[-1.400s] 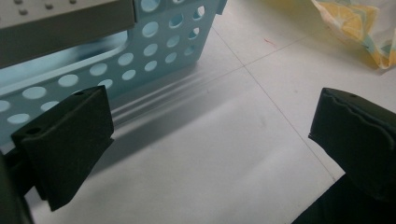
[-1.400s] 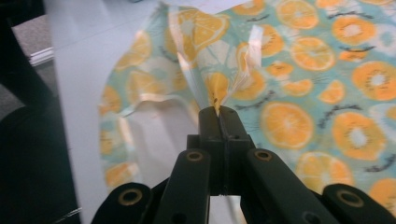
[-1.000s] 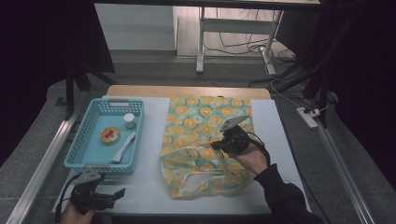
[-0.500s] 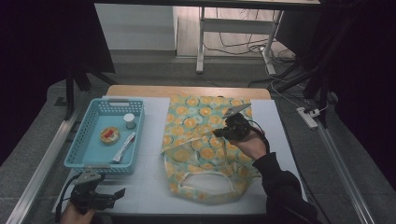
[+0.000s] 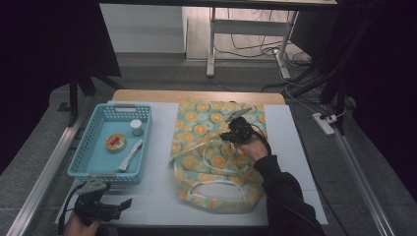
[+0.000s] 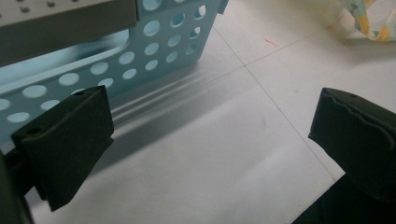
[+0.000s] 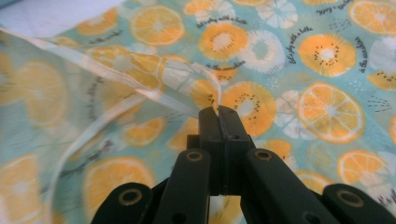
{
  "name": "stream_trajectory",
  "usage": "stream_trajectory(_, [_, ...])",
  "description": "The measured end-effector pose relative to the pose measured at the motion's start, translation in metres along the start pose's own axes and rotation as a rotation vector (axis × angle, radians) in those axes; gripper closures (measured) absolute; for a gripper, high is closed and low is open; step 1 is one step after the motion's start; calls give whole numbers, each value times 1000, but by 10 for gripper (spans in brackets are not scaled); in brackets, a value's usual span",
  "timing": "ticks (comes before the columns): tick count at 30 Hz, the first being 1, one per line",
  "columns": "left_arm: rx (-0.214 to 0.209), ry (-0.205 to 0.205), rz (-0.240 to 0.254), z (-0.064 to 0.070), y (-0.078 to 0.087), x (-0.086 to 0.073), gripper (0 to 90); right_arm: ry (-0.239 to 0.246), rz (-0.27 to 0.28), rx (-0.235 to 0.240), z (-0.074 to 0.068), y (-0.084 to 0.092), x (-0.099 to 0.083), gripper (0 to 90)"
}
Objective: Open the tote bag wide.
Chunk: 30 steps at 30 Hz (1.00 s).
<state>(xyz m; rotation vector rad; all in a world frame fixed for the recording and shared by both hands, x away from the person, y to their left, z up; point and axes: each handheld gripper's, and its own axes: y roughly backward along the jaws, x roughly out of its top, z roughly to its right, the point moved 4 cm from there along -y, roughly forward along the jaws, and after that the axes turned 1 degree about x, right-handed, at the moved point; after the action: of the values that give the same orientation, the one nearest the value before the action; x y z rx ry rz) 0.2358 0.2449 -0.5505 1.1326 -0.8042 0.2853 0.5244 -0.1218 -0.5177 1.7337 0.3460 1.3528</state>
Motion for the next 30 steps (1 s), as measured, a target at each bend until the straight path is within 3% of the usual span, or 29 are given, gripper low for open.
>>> stream_trajectory(8, [0, -2, -1, 0, 0, 0, 0, -35, -10, 10, 5, -25, -11, 892])
stream_trajectory(12, [0, -1, -1, 0, 0, 0, 0, -43, -8, 14, 3, -30, -15, 819])
stream_trajectory(14, [1, -2, -1, 0, 0, 0, 0, -58, 22, 3, 3, -21, -11, 706])
stream_trajectory(15, [1, -1, -2, 0, 0, 0, 0, -58, 22, 3, 3, -21, -11, 706])
stream_trajectory(16, [0, -2, -3, 0, 0, 0, 0, -79, 37, 18, 3, -13, -8, 619])
stream_trajectory(22, [2, -1, -4, 0, 0, 0, 0, -81, 70, 47, -7, 7, -3, 479])
stream_trajectory(26, [3, -1, -5, 0, 0, 0, 0, -49, 81, 76, -25, 21, -5, 339])
stream_trajectory(27, [3, -1, -6, 0, 0, 0, 0, -49, 81, 76, -25, 21, -5, 339])
stream_trajectory(30, [4, -1, -6, 0, 0, 0, 0, -31, 74, 73, -37, 25, -8, 226])
